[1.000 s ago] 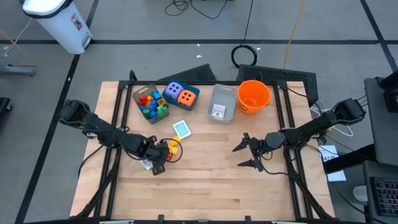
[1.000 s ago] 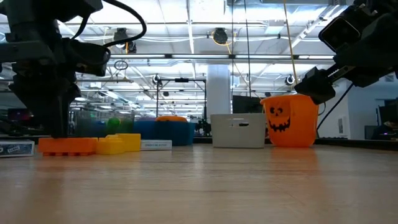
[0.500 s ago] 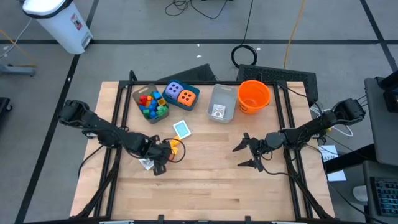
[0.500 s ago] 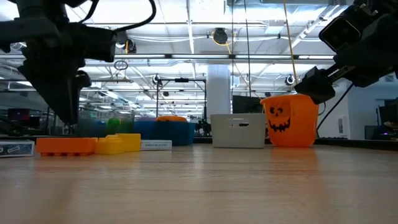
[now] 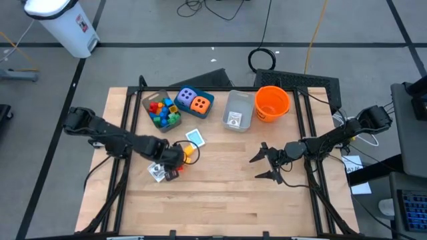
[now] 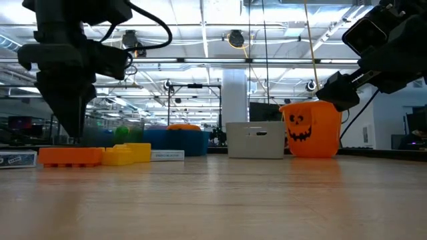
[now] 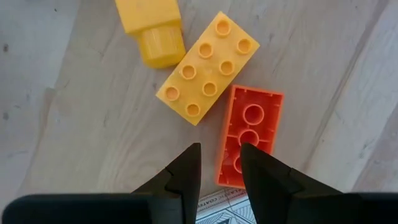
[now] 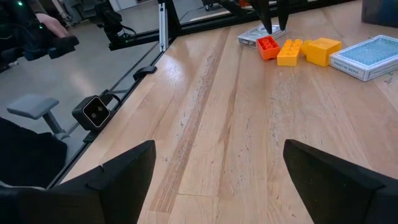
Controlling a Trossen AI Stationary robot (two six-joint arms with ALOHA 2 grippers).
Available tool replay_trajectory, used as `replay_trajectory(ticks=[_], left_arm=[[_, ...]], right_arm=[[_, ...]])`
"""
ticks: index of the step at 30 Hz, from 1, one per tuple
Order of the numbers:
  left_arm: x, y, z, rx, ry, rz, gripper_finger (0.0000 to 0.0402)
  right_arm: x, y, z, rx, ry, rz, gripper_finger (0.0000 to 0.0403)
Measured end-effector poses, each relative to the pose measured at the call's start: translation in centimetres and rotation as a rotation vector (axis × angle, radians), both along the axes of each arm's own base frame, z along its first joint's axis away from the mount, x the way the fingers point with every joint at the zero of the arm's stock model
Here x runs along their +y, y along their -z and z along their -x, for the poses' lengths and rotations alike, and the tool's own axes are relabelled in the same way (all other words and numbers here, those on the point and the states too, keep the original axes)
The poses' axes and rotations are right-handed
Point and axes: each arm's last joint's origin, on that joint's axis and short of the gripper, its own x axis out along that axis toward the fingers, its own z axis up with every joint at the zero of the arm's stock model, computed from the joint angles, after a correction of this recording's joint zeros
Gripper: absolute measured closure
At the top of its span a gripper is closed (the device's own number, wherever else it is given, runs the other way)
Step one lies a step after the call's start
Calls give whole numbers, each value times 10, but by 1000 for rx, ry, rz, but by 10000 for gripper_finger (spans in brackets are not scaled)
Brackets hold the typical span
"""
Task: Pick & Place Toys
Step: Put the orange game piece into the black bin
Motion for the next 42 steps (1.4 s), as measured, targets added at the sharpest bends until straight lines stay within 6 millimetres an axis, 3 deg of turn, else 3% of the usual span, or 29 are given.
replay_trajectory(ticks=[4,13,18,27,37,42], left_arm=[[2,0,-1,5,-15,25,265],[1,0,-1,7,-15,55,157],[-4,2,-2,-34,9,44,123],[-13,4,-2,-70,49,-26,117],[-18,35,-10,42,80,-64,116],[-19,40,-12,63,98,-62,117]], right_arm=[[0,0,0,4,0,1,55],[0,3,1,34,0,10,55],[0,3,1,35,1,10,55],[0,3,1,34,0,9,55],[0,3,1,35,0,10,55],[0,3,1,34,0,9,55]])
